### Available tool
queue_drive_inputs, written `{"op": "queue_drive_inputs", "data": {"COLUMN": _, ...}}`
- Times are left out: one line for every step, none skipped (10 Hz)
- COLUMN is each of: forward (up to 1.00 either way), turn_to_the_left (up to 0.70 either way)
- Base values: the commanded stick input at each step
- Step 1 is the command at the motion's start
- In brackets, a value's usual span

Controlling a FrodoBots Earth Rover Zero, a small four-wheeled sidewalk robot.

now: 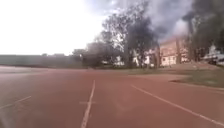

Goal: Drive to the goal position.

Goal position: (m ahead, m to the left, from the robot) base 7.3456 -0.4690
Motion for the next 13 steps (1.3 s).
{"op": "queue_drive_inputs", "data": {"forward": 0.70, "turn_to_the_left": 0.00}}
{"op": "queue_drive_inputs", "data": {"forward": 0.70, "turn_to_the_left": 0.00}}
{"op": "queue_drive_inputs", "data": {"forward": 0.70, "turn_to_the_left": 0.00}}
{"op": "queue_drive_inputs", "data": {"forward": 0.70, "turn_to_the_left": 0.00}}
{"op": "queue_drive_inputs", "data": {"forward": 0.70, "turn_to_the_left": 0.00}}
{"op": "queue_drive_inputs", "data": {"forward": 0.70, "turn_to_the_left": 0.00}}
{"op": "queue_drive_inputs", "data": {"forward": 0.70, "turn_to_the_left": 0.00}}
{"op": "queue_drive_inputs", "data": {"forward": 0.70, "turn_to_the_left": 0.00}}
{"op": "queue_drive_inputs", "data": {"forward": 0.70, "turn_to_the_left": 0.00}}
{"op": "queue_drive_inputs", "data": {"forward": 0.70, "turn_to_the_left": 0.00}}
{"op": "queue_drive_inputs", "data": {"forward": 0.70, "turn_to_the_left": 0.00}}
{"op": "queue_drive_inputs", "data": {"forward": 0.70, "turn_to_the_left": 0.00}}
{"op": "queue_drive_inputs", "data": {"forward": 0.70, "turn_to_the_left": 0.00}}
